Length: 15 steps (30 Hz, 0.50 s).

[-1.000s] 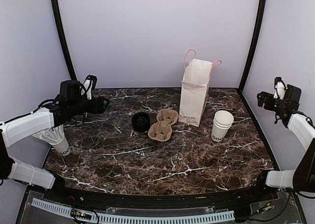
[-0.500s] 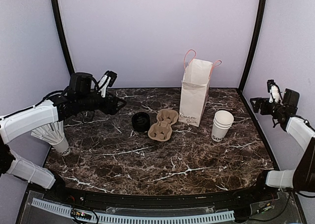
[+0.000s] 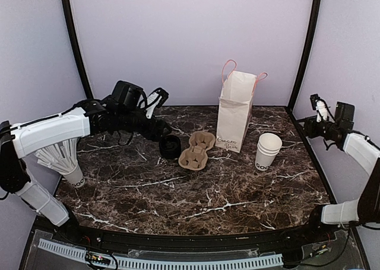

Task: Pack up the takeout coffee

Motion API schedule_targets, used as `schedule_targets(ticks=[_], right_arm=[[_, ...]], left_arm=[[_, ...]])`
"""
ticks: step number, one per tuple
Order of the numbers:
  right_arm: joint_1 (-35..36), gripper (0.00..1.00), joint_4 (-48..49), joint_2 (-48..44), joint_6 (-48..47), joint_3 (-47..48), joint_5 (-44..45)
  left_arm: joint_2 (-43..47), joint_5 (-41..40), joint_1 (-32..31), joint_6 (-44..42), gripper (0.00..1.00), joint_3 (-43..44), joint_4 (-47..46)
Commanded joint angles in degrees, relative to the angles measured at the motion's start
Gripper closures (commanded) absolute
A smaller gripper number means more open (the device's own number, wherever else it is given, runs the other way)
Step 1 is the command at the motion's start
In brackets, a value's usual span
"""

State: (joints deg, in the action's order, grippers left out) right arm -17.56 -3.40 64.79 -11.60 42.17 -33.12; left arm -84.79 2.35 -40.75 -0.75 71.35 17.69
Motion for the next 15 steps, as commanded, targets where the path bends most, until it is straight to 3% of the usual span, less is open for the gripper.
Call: schedule_targets(ticks=[1, 6, 9, 15], right_arm=[[7.4, 0.46, -12.0, 1.6, -9.5, 9.5, 8.2], [12.8, 0.46, -34.9, 10.6, -13.7, 25.8, 8.7], [14.4, 0.5, -45.6, 16.4, -13.8, 34.0, 9.3], [19.7, 0.6, -53.9, 20.4, -14.1, 40.7, 15.1]], left_arm=[[-1.0, 0.0, -2.6, 2.7, 0.3, 1.0, 1.3], [-2.3, -1.1, -7.4, 5.0, 0.3, 0.8, 0.3], [-2.7, -1.5, -9.2, 4.8, 0.3, 0.6, 0.1], [-4.5, -3.9, -11.4, 4.3, 0.3, 2.8, 3.1]])
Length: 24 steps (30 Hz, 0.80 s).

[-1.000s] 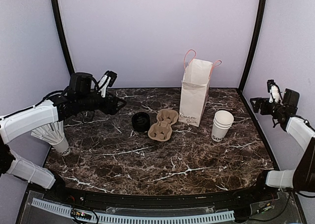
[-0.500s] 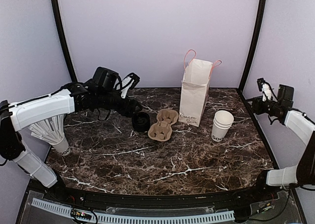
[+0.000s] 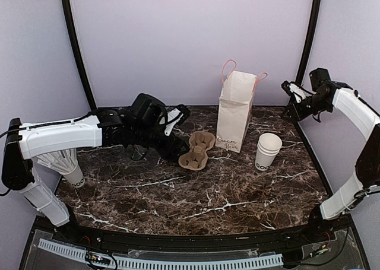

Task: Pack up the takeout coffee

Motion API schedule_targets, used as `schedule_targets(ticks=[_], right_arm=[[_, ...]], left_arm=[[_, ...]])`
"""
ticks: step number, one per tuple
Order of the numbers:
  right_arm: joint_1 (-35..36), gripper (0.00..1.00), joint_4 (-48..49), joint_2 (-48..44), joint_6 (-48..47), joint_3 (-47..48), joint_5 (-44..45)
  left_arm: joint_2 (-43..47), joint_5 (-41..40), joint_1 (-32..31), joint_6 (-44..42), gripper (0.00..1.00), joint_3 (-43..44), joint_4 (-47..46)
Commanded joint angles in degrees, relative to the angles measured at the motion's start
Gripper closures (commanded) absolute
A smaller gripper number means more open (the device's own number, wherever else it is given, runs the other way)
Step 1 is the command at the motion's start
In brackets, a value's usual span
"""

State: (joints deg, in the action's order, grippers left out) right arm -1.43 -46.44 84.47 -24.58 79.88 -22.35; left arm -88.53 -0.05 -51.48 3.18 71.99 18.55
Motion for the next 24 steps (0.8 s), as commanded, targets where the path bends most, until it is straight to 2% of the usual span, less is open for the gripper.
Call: schedule_targets(ticks=[1, 3, 14, 24], right_arm=[[4.4, 0.61, -11.4, 1.1, -1.4, 3.1, 5.2], [5.8, 0.61, -12.0, 1.7, -1.8, 3.1, 6.9], [8.5, 0.66, -13.1, 4.2, -2.2, 0.1, 13.2], [9.1, 0.72, -12.8, 5.3, -2.1, -0.2, 12.2]], left_arm=[[-0.9, -1.2, -0.7, 0.5, 0.3, 2.5, 2.3], [-1.3, -0.6, -1.1, 0.7, 0.33, 3.3, 2.9], [-3.3, -3.9, -3.3, 1.7, 0.33, 5.6, 4.3], [-4.9, -5.6, -4.0, 0.9, 0.33, 7.5, 5.4]])
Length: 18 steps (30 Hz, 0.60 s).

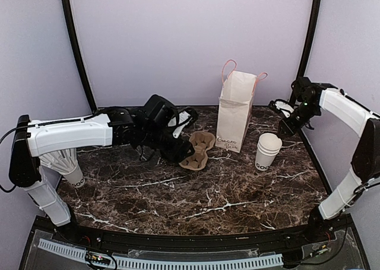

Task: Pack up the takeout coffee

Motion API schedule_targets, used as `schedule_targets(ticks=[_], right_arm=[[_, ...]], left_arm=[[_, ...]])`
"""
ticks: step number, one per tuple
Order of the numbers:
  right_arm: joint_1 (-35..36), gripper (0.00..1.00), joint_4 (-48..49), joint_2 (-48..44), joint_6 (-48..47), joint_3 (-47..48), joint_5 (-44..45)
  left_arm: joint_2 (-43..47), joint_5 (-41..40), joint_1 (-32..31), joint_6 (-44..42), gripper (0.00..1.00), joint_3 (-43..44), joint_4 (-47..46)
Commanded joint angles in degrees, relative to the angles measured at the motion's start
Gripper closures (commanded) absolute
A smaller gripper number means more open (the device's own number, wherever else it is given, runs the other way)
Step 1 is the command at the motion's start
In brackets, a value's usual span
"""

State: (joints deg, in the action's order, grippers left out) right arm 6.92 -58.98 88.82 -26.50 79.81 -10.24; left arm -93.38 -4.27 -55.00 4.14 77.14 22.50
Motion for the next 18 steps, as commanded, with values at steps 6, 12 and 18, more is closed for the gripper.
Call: schedule_targets(ticks=[6, 12, 18], right_arm=[[1.2, 0.79, -0.5, 1.7, 0.2, -0.2, 0.4], [1.6, 0.84, -1.5, 3.1, 0.5, 0.5, 1.2], [2.2, 0.87, -1.6, 3.1, 0.7, 1.8, 1.3]], left_arm=[[-0.5, -2.9, -1.2, -0.3, 0.32, 2.5, 1.4], [-1.3, -4.2, -2.1, -1.0, 0.32, 2.9, 1.9], [-1.3, -5.2, -2.3, -1.2, 0.32, 2.7, 2.3]])
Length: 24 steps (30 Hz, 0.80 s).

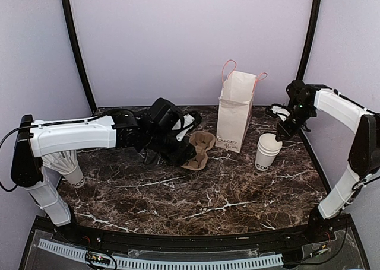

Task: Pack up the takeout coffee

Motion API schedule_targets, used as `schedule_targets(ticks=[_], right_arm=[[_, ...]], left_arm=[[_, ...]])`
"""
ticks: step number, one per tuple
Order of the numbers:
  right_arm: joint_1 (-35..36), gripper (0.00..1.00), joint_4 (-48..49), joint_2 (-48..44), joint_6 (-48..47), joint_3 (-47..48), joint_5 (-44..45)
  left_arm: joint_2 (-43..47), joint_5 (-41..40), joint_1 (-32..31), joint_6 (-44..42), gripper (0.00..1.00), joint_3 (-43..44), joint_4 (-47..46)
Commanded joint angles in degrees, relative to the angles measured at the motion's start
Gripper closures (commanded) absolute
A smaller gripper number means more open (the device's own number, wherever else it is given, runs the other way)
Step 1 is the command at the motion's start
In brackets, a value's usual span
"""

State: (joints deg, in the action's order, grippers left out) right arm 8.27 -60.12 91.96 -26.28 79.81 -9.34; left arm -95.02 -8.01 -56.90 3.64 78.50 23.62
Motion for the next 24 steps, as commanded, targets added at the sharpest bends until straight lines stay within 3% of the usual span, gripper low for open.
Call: schedule_targets(ticks=[1, 10, 16, 24], right_arm=[[1.0, 0.88, -0.4, 0.0, 0.5, 2.0, 0.5], [1.8, 1.0, -1.1, 0.5, 0.6, 2.4, 1.3], [1.9, 1.0, -2.0, -2.5, 0.3, 2.9, 1.5], [2.0, 1.0, -1.7, -8.1, -0.3, 3.3, -4.8]], left_arm=[[0.4, -1.8, -0.4, -0.8, 0.32, 1.3, 1.2], [0.7, -2.6, -0.7, -1.1, 0.32, 0.8, 0.5], [1.6, -1.8, -1.0, -0.7, 0.32, -0.3, -1.3], [2.1, 7.6, -1.5, 5.4, 0.32, -0.8, -12.8]])
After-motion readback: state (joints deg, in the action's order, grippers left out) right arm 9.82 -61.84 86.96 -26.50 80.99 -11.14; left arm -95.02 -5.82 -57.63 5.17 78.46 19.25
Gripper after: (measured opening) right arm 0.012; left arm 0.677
